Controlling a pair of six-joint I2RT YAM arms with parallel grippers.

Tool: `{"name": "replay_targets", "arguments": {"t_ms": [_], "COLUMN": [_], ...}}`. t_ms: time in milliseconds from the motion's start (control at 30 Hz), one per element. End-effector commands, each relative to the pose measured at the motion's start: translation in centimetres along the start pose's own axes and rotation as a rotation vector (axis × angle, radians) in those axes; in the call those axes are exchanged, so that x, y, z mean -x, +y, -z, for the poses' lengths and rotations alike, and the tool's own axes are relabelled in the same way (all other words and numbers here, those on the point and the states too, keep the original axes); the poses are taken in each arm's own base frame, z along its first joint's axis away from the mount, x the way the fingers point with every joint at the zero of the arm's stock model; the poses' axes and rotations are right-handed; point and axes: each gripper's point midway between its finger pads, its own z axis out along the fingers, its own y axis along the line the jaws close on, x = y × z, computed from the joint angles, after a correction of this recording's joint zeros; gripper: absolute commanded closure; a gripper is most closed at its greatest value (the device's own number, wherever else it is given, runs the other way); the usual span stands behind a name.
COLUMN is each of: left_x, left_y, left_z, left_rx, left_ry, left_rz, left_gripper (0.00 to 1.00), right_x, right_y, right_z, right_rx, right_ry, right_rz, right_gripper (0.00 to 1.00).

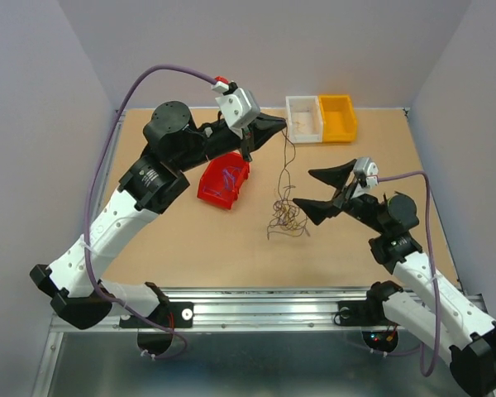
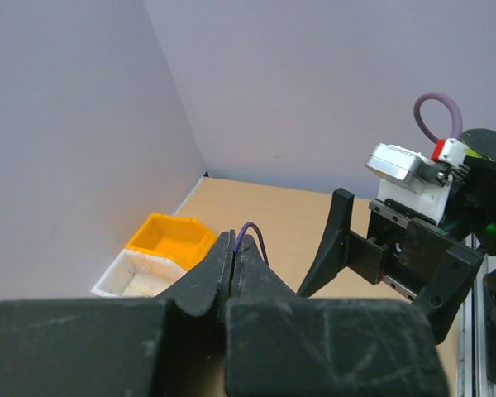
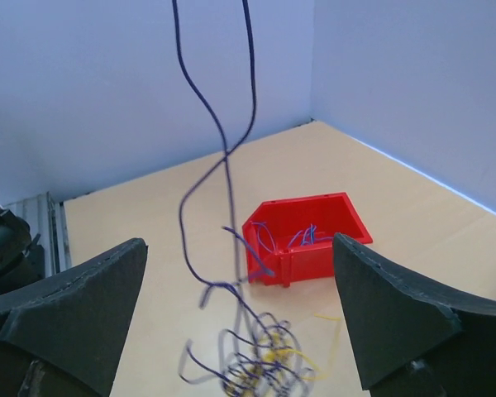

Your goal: Untangle the cables

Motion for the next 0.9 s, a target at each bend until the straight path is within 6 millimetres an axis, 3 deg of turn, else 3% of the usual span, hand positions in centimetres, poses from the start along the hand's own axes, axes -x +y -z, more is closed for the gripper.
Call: {"name": "replay_targets", "arguments": {"t_ms": [0, 200, 233, 300, 333, 367, 400, 433, 467, 533, 567, 633, 667, 700, 733, 800, 833, 867], "left_x": [3.4, 3.9, 4.2, 5.4, 6.0, 6.8, 7.5, 9.9, 10.9, 14.0, 17.5, 21.5, 24.3, 25.8, 27.5, 27.8, 28.6, 26.3], "left_y": [-0.9, -1.4, -1.4, -1.5, -1.4, -1.3, -1.0, -0.5, 0.3, 1.7, 3.2, 4.9, 5.5, 7.1, 7.7, 8.0, 7.4, 7.9], "left_z": [0.7, -0.5, -0.7, -1.0, -1.1, -1.1, -1.1, -0.6, -0.3, 0.8, 2.6, 5.4, 8.3, 10.7, 14.1, 16.6, 19.3, 18.1], "left_rx": [-0.020, -0.052, -0.055, -0.064, -0.063, -0.062, -0.052, -0.031, 0.019, 0.097, 0.197, 0.325, 0.399, 0.526, 0.618, 0.691, 0.715, 0.728], "left_ry": [-0.112, -0.117, -0.119, -0.139, -0.152, -0.151, -0.160, -0.204, -0.217, -0.274, -0.348, -0.437, -0.510, -0.561, -0.637, -0.674, -0.719, -0.670], "left_rz": [-0.028, 0.007, 0.016, 0.018, 0.020, 0.021, 0.015, -0.013, -0.020, -0.054, -0.082, -0.105, -0.119, -0.130, -0.123, -0.141, -0.147, -0.147], "left_gripper": [1.00, 1.00, 1.00, 1.00, 1.00, 1.00, 1.00, 1.00, 1.00, 1.00, 1.00, 1.00, 1.00, 1.00, 1.00, 1.00, 1.00, 1.00], "right_x": [0.6, -0.8, -2.3, -2.9, -4.6, -4.8, -5.5, -7.1, -7.8, -9.3, -10.7, -12.1, -12.9, -13.4, -13.8, -14.1, -13.8, -14.4], "right_y": [0.5, -0.1, -0.9, -1.1, -1.5, -1.4, -1.6, -2.0, -1.9, -1.8, -1.9, -2.1, -2.4, -2.8, -2.8, -2.7, -2.6, -2.5], "right_z": [-0.7, -3.3, -4.1, -5.6, -6.3, -7.0, -7.4, -7.8, -8.0, -8.1, -8.0, -7.7, -7.5, -7.4, -7.3, -7.2, -7.3, -7.0], "right_rx": [0.041, 0.067, 0.039, 0.031, 0.027, 0.039, 0.039, 0.040, 0.059, 0.081, 0.089, 0.088, 0.077, 0.060, 0.057, 0.059, 0.070, 0.072], "right_ry": [-0.066, -0.058, -0.030, -0.021, 0.018, 0.024, 0.040, 0.077, 0.094, 0.131, 0.164, 0.200, 0.222, 0.236, 0.250, 0.263, 0.264, 0.299], "right_rz": [-0.026, -0.044, -0.055, -0.053, -0.058, -0.056, -0.056, -0.064, -0.061, -0.062, -0.053, -0.038, -0.039, -0.040, -0.047, -0.048, -0.042, -0.054], "right_gripper": [0.02, 0.04, 0.06, 0.11, 0.19, 0.29, 0.29, 0.36, 0.41, 0.41, 0.43, 0.55, 0.62, 0.77, 0.84, 0.91, 0.91, 0.90]}}
